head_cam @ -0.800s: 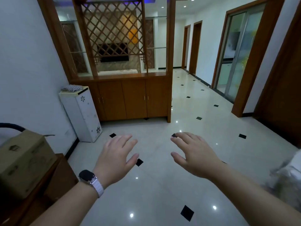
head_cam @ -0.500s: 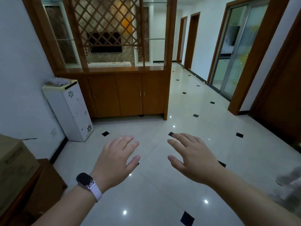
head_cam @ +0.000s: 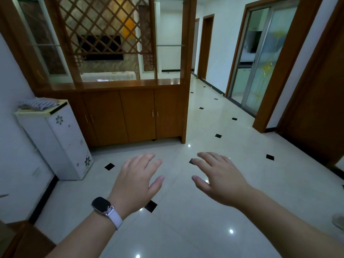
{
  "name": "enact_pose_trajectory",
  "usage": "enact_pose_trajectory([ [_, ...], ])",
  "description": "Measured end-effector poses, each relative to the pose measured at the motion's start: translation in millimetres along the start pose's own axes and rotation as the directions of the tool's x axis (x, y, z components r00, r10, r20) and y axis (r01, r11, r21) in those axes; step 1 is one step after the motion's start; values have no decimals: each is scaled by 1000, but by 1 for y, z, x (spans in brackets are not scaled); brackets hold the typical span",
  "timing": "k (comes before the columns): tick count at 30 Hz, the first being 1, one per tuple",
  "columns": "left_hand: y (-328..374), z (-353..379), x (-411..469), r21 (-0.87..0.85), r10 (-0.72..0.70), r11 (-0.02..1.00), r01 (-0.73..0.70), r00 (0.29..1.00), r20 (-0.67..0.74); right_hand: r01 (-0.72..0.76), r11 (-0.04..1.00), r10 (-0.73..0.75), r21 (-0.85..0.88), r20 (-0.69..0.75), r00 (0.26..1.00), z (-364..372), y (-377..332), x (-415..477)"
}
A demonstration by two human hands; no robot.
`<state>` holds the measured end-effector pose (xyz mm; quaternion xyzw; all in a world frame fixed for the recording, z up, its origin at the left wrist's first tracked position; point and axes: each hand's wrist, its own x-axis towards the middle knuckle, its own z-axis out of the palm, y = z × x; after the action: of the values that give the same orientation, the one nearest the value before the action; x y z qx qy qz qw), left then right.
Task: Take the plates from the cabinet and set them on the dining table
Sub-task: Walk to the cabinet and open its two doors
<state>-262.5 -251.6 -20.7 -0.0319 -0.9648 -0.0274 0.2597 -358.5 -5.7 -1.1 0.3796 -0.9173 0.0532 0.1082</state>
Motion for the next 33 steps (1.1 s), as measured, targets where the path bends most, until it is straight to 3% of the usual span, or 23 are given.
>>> enact_pose_trajectory([
  [9,-53,52,77,23,-24,999,23,998,51,22,1000,-22,18,-6,1000,48,38,104],
  [19,-101,135,215,105,-94,991,80,987,133,65,993,-65,102,-4,998,102,134,259],
  [25,-121,174,292,148,-125,983,106,984,128,108,990,-108,85,-4,994,106,195,341],
  [33,-172,207,356,157,-176,975,158,978,110,124,986,-128,111,37,991,124,218,426],
])
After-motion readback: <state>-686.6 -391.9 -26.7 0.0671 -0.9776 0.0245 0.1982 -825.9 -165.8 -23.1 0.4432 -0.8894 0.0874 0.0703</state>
